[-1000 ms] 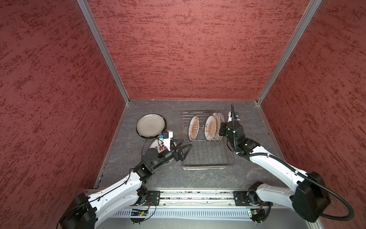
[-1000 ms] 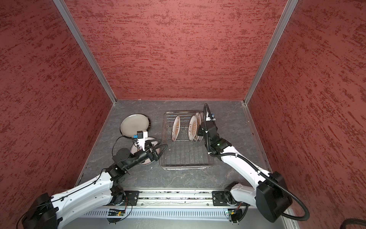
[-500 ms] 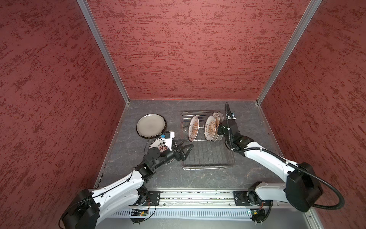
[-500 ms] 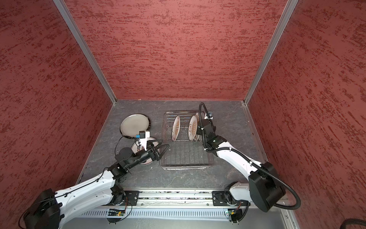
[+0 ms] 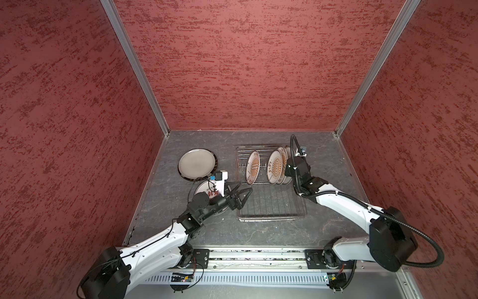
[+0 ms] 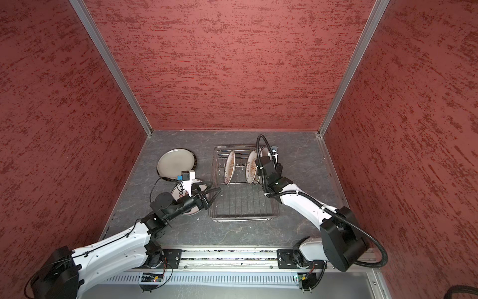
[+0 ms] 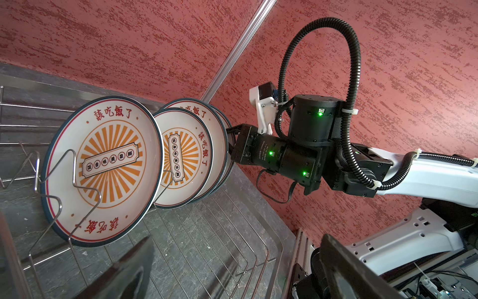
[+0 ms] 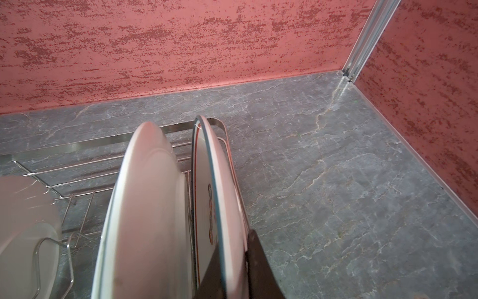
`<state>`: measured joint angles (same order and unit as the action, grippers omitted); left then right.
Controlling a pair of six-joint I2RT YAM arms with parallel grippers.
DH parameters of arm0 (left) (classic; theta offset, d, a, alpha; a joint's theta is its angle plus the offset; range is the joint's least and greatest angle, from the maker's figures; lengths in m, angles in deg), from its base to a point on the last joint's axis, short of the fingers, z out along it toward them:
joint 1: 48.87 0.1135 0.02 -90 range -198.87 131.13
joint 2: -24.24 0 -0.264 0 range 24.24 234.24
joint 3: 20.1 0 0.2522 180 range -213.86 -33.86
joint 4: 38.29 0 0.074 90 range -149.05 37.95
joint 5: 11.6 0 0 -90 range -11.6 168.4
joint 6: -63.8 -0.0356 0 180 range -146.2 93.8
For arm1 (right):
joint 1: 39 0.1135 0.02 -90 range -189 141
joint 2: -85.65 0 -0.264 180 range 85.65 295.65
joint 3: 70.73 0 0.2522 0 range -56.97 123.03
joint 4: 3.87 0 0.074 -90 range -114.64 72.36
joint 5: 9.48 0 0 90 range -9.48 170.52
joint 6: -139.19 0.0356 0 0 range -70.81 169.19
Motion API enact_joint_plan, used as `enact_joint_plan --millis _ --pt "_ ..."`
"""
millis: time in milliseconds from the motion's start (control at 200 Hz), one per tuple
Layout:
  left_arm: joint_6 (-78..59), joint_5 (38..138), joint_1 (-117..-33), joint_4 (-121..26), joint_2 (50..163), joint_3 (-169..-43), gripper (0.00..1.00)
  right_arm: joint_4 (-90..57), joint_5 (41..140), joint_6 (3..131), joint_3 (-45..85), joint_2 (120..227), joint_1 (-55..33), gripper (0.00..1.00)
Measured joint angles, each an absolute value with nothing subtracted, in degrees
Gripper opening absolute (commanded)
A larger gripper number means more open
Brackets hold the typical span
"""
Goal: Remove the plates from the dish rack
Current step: 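Close the right gripper on the red-lettered plate rim in the rack, then lift the red-lettered plate out of the rack with the right gripper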
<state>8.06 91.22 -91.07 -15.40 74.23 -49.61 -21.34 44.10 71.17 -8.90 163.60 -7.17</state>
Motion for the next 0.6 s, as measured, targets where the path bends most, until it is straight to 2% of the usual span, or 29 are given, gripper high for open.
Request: enact_joint_plan --millis 601 --pt "8.7 91.6 -91.6 -15.0 75.7 -49.6 1.00 -24.1 39.3 66.8 -8.9 159.8 -6.1 0.04"
